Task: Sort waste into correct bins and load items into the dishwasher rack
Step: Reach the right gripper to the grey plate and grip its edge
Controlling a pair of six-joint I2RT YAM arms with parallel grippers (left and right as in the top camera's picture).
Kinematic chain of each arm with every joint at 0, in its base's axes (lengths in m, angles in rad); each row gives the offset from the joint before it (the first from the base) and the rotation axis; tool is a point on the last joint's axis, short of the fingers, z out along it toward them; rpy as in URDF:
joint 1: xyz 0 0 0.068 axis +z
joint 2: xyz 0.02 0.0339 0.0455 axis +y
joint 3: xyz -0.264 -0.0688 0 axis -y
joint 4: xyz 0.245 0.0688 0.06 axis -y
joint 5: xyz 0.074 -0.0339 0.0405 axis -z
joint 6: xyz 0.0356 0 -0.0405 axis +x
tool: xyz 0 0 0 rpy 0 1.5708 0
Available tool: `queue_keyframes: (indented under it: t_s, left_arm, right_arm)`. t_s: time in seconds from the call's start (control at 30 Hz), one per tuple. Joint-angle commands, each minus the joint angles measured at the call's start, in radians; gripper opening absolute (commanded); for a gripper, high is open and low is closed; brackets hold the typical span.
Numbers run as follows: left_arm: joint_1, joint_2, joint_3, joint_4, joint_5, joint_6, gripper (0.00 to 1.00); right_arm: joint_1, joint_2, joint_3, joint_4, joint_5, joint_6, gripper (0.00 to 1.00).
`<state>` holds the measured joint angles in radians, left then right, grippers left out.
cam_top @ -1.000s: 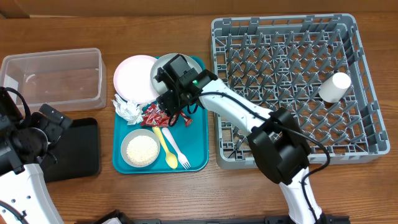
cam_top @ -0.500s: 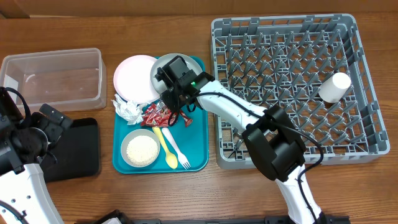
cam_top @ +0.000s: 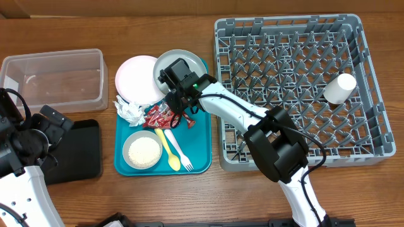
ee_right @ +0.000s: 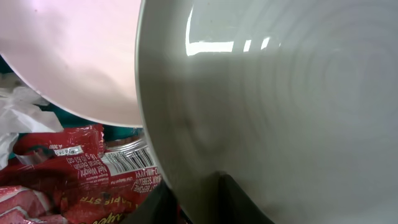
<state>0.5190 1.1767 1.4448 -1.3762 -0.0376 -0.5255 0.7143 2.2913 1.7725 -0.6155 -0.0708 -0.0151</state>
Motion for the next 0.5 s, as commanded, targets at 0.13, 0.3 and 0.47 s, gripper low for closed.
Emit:
queue_keyframes:
  t_s: [0.13,0.3,0.47]
  left_arm:
    - [0.004,0.002,0.016,0.001,0.005,-0.017,1.0]
    - [0.004,0.002,0.016,0.001,0.005,-0.018,1.0]
    - [0.004,0.002,0.016,0.001,0.005,-0.017,1.0]
  right_arm:
    - [-0.008,-0.082,0.003,-0.006,0.161,0.006,0.22]
    - [-0.008,-0.14,0.003,-0.01,0.22,0.006,0.21]
    - [-0.008,-0.191,0.003,-0.027,0.22,0.007,0.2]
